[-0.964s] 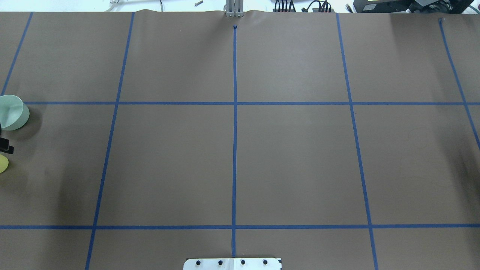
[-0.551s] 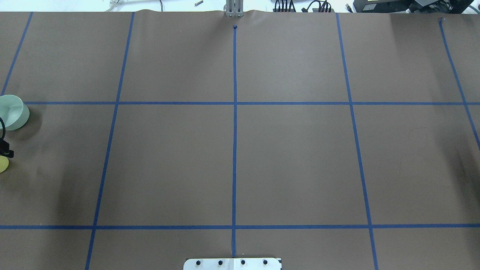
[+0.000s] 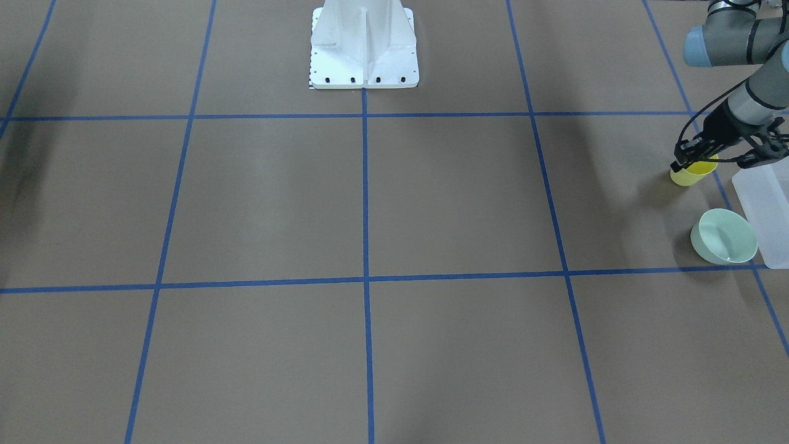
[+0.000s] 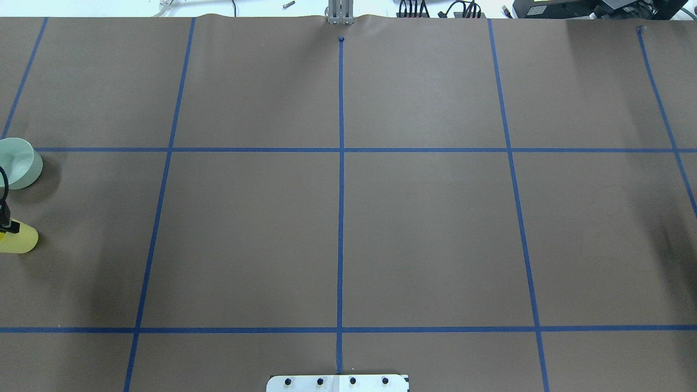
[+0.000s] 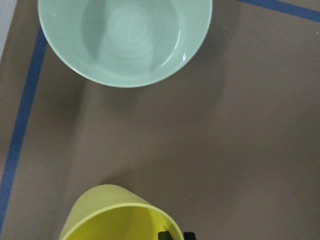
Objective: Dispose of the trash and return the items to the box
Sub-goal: 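Carry the yellow cup with the left gripper into the clear plastic bin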
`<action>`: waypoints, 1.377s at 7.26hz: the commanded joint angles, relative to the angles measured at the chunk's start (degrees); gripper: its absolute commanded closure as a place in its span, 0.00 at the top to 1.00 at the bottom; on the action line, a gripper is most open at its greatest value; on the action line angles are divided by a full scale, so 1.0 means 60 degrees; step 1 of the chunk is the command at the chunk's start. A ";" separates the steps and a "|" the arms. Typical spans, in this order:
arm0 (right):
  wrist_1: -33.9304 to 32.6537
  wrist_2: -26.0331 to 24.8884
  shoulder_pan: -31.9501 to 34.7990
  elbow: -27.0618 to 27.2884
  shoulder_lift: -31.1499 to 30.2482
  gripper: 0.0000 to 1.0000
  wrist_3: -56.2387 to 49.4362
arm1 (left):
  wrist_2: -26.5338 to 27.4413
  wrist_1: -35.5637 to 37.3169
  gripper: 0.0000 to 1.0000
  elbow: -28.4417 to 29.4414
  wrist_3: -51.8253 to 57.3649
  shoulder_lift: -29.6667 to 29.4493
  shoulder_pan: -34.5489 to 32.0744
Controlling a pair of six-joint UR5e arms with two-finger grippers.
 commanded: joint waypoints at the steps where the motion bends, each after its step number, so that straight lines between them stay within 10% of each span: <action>1: 0.0005 -0.0017 -0.0157 0.0013 0.0087 1.00 0.0210 | -0.0919 -0.0031 0.00 -0.0354 0.0959 0.0024 -0.1799; 7: 0.0019 -0.0047 -0.0714 0.0042 0.0425 1.00 0.1045 | -0.0030 0.4212 0.00 0.1948 0.9674 -0.2018 -0.5747; 10: 0.0019 -0.0134 -0.1443 0.0435 0.0512 1.00 0.1904 | -0.0041 0.4230 0.00 0.4258 0.9306 -0.2875 -0.5501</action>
